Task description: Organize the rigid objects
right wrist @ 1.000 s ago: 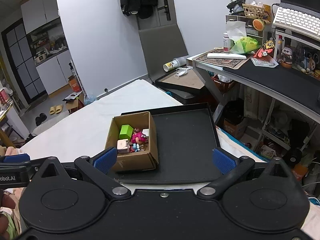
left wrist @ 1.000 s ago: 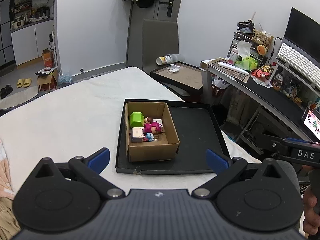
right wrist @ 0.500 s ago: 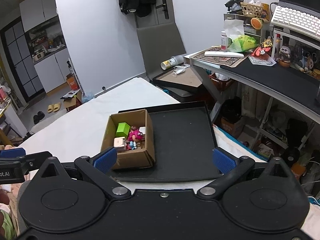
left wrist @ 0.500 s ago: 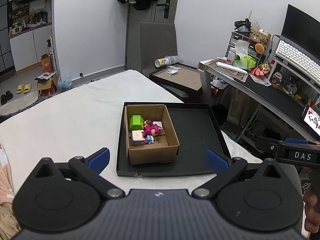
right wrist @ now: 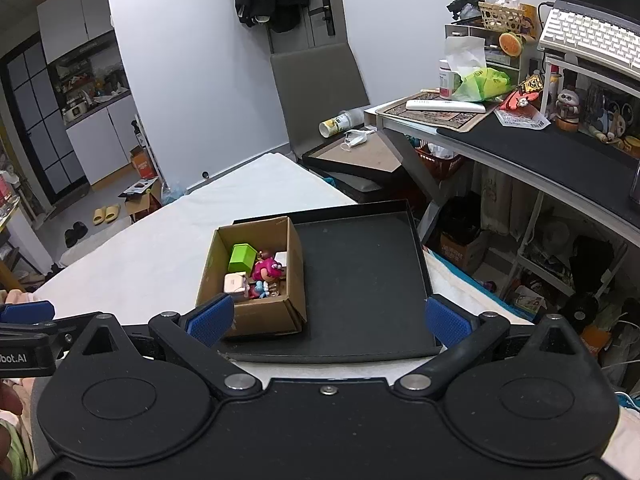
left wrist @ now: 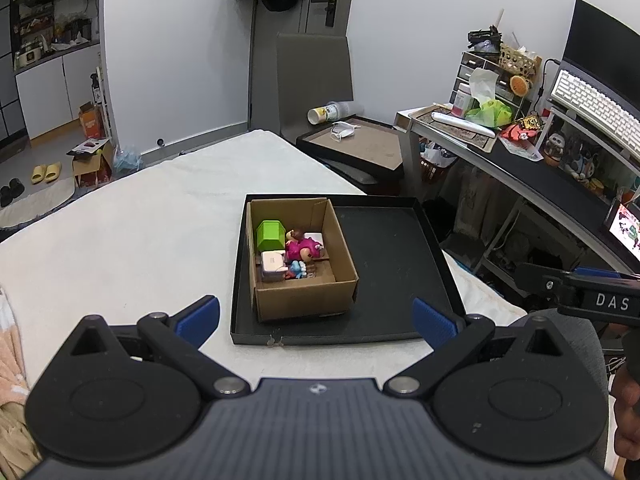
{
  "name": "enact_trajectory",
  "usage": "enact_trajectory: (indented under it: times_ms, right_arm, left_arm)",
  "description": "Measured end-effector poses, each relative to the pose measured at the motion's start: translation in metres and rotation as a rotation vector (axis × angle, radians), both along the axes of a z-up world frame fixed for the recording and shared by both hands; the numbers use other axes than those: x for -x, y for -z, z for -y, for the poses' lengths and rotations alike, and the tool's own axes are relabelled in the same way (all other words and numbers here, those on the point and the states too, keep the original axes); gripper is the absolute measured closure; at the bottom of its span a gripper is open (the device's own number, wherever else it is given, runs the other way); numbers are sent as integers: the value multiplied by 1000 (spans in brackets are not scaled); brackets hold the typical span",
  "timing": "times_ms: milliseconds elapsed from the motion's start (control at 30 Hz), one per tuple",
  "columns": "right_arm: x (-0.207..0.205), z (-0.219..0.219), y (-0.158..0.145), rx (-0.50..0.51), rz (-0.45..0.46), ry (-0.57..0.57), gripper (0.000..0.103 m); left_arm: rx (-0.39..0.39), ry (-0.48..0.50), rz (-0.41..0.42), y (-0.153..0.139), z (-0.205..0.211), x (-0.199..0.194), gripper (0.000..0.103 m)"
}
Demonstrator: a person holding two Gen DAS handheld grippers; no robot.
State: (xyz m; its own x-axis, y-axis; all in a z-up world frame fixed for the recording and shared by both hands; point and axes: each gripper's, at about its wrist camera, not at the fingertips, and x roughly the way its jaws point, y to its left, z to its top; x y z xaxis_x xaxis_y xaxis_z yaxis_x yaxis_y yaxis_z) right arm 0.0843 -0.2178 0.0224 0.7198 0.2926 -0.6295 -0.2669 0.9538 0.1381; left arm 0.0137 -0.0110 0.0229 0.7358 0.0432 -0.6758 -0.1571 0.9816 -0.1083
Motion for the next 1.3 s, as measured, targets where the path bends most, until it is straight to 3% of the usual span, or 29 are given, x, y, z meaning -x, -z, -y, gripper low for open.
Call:
enact_trajectory:
  times_ms: [1300]
  right_arm:
    - [5, -4, 0, 16, 5, -11, 0]
  left_arm:
    - [14, -5, 22, -3, -7, 8, 1]
